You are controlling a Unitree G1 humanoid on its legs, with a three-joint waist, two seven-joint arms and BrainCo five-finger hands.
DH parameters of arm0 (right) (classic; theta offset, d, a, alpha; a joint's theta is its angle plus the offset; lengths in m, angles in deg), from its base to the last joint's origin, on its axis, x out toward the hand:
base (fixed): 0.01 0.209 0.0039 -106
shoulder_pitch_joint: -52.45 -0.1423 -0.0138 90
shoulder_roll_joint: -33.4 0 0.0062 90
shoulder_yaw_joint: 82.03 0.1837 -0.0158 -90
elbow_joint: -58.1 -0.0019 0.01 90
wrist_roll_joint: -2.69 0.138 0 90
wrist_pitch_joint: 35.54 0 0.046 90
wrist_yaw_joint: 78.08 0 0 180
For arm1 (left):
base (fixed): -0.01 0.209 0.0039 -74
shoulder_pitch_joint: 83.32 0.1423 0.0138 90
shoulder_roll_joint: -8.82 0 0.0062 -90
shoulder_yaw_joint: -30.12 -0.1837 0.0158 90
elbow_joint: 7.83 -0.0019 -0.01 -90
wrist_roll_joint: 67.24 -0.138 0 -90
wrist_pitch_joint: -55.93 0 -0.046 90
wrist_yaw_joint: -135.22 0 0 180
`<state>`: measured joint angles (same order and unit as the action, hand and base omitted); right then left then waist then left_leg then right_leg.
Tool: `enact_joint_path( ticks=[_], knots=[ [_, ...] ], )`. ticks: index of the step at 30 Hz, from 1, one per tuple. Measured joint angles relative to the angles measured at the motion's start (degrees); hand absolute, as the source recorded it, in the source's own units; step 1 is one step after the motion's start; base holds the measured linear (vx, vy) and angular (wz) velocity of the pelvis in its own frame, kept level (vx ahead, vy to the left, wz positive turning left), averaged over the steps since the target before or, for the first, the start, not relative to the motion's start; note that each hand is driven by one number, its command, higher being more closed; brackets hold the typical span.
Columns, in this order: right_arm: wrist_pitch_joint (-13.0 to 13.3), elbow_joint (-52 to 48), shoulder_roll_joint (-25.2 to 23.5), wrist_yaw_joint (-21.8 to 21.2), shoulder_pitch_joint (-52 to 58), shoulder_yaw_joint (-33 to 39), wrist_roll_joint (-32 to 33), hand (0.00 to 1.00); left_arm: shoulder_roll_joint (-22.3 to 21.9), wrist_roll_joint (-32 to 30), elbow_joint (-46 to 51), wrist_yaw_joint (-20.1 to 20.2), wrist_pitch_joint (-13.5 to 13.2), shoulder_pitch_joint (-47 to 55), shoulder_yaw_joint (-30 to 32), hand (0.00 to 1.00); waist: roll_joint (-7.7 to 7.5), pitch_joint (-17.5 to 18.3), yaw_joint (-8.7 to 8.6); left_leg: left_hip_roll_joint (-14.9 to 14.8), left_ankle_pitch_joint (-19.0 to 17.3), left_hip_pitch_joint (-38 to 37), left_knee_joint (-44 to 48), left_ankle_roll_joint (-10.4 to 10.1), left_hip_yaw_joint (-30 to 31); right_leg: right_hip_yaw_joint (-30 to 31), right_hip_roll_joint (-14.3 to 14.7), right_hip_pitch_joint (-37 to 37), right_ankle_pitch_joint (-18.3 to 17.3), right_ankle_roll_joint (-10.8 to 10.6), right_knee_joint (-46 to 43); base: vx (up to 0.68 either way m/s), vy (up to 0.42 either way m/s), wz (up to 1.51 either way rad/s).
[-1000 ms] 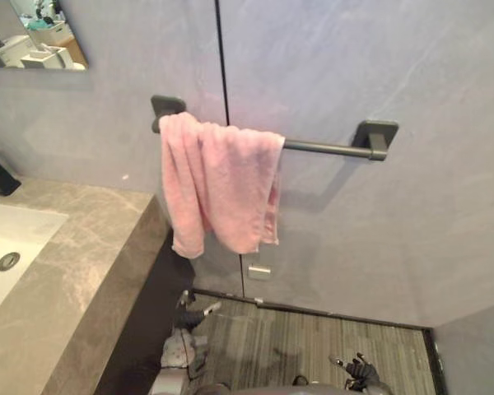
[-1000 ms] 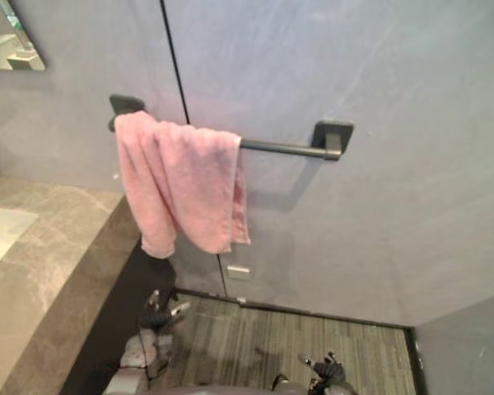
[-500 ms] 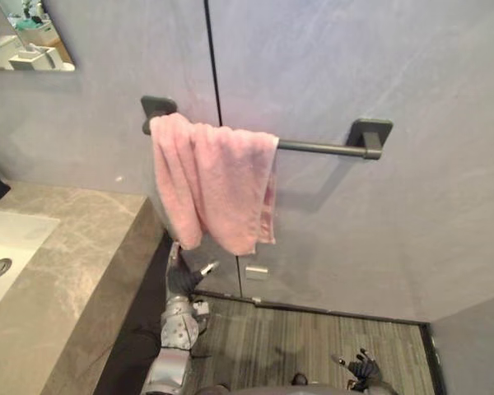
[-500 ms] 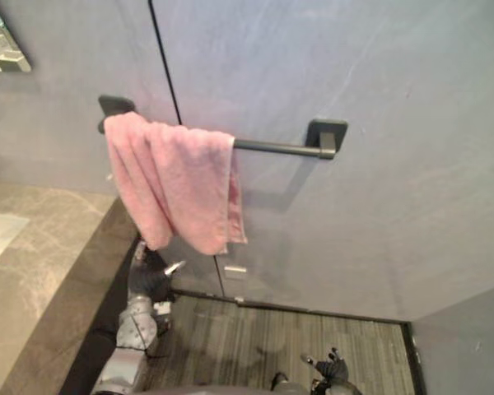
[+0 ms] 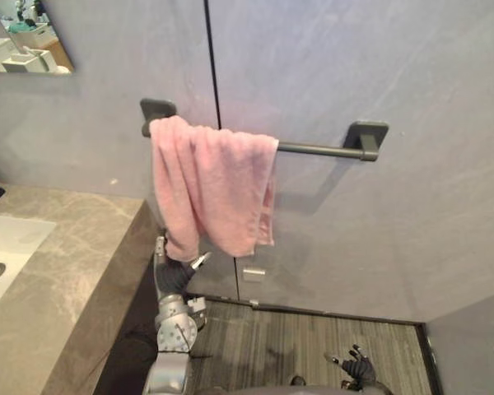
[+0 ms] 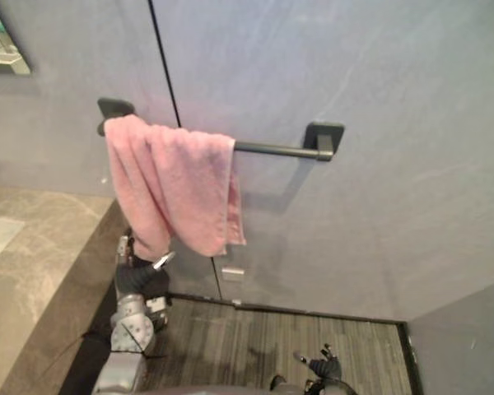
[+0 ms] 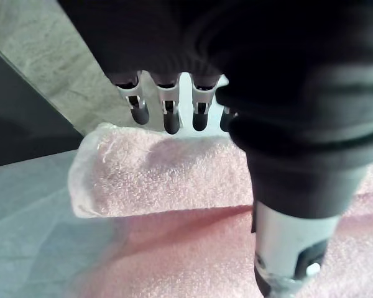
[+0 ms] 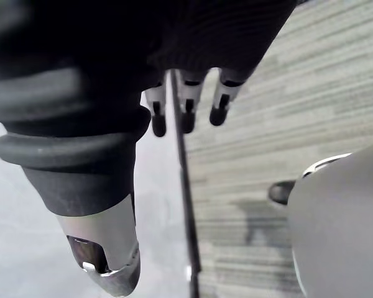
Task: Organize washtable
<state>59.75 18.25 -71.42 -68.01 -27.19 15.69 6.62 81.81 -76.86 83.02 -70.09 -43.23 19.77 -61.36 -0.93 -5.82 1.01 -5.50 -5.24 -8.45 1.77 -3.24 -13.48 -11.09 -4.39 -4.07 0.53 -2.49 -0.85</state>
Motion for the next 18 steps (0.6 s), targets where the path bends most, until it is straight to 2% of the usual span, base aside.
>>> enact_joint_path(
  ticks=[9, 15, 18],
  knots=[
    [-0.12, 0.01, 0.0, 0.01, 0.86, -1.28, -0.03, 0.0, -0.81, 0.0, 2.03, -1.38, 0.2, -0.29, 1.82, 0.0, 0.41, 2.59, 0.0, -0.1, -0.09, 1.0, 0.25, -0.03, 0.93, -1.33, -0.33, 0.1, -0.04, -0.05, 0.14, -0.01, -0.008, 0.04],
    [-0.32, 0.27, -0.07, -0.01, 0.86, -1.55, -0.06, 0.0, -0.31, 0.03, 1.94, -2.58, 1.45, -2.31, 2.14, 0.0, -0.16, 3.05, -0.05, 0.21, -0.05, 1.64, -0.13, -0.05, 1.19, -1.21, 0.07, 0.34, 0.01, -0.09, 0.68, -0.01, -0.002, 0.0],
    [-0.65, 0.37, -0.04, -0.06, 0.83, -1.52, -0.05, 0.0, 1.41, 0.09, 1.1, -2.61, 1.59, -4.34, 2.32, 0.0, -0.41, 3.22, -0.11, 0.4, 0.13, 1.56, -0.95, -0.21, 1.03, -1.0, 0.24, 0.44, 0.21, -0.2, 1.33, 0.01, 0.0, -0.01]
  ],
)
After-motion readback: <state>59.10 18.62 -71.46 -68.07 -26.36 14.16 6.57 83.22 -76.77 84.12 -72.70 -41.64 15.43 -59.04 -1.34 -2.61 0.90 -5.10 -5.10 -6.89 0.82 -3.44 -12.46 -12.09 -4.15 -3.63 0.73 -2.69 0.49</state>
